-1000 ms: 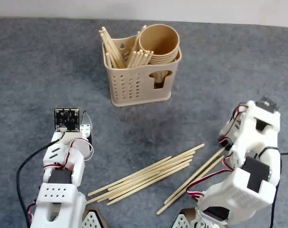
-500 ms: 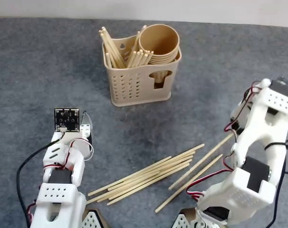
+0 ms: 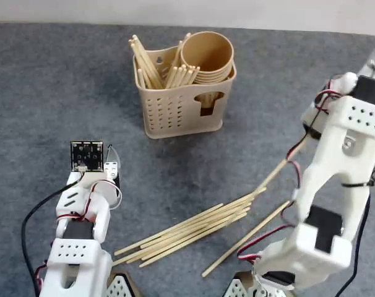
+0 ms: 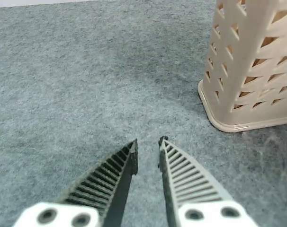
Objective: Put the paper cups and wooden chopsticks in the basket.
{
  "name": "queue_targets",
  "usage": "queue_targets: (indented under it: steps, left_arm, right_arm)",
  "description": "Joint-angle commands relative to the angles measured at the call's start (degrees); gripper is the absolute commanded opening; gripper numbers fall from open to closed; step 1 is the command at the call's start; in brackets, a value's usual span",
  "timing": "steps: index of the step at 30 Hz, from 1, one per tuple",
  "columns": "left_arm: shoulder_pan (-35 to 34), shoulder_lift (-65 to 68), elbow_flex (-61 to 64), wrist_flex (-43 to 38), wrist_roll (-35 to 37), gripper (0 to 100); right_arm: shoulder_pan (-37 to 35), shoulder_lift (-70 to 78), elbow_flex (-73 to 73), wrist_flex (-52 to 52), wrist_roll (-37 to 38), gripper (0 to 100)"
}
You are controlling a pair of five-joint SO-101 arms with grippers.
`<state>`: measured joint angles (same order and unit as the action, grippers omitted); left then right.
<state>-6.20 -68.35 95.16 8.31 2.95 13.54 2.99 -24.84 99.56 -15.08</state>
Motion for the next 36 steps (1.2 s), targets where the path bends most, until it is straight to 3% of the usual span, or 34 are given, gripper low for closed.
queue_targets:
  steps: [1, 10, 17, 36]
  left_arm:
    - [-0.57, -1.10, -0.22, -0.18, 0.26, 9]
    - [-0.40, -1.10, -0.22, -0.18, 0.26, 9]
    - [-0.48, -1.10, -0.22, -0.18, 0.26, 9]
    - [-0.40, -1.10, -0.13, -0.18, 0.26, 9]
  right_arm:
    - [-5.49, -8.48, -3.74, 1.27, -0.44, 0.5]
    - [-17.27, -17.19, -4.00, -1.54, -0.18, 0.5]
    - [-24.13, -21.23, -3.91, -10.51, 7.30, 0.5]
    - [-34.77, -21.93, -3.56, -42.77, 7.91, 0.5]
